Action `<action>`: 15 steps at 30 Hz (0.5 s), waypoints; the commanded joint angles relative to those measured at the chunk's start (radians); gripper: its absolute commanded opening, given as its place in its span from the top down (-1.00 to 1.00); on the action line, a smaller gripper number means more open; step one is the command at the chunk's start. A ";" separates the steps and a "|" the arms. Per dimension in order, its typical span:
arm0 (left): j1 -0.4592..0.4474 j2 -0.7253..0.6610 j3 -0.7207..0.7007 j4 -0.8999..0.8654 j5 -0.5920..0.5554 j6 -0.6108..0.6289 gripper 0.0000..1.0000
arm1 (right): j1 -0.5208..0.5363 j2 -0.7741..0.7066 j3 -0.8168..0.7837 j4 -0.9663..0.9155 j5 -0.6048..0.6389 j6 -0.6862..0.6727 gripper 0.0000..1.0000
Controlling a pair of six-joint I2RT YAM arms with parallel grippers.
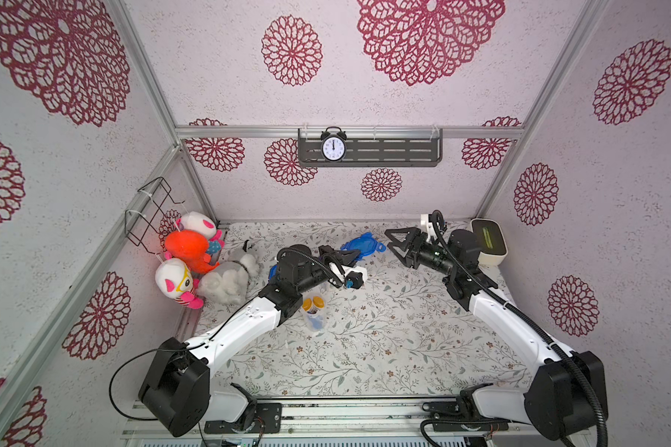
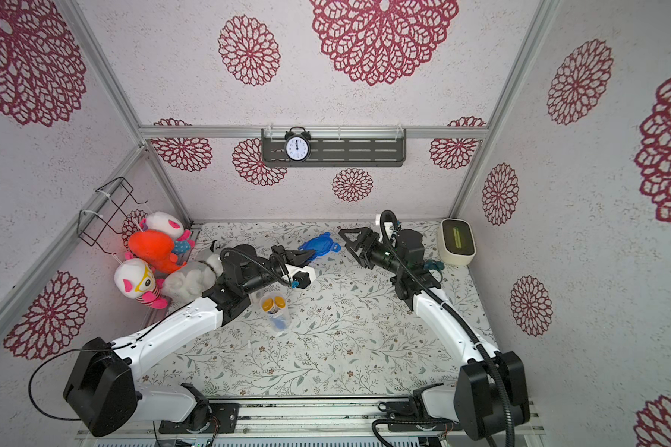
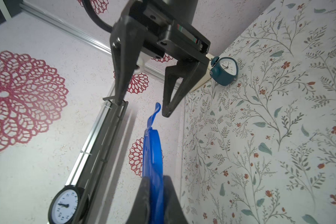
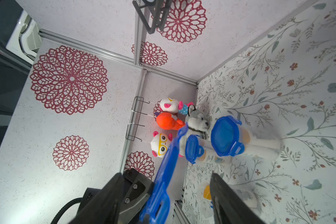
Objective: Pack away toiletry kits
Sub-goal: Close the lid on the container.
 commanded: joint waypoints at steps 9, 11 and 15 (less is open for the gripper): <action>-0.005 0.007 -0.003 0.082 0.107 0.204 1.00 | 0.013 0.017 0.018 0.119 -0.143 0.139 0.04; -0.003 0.008 0.002 0.074 0.126 0.214 1.00 | 0.017 0.025 0.014 0.142 -0.158 0.152 0.10; -0.003 0.010 0.016 0.033 0.134 0.236 1.00 | 0.023 0.029 0.011 0.150 -0.180 0.160 0.29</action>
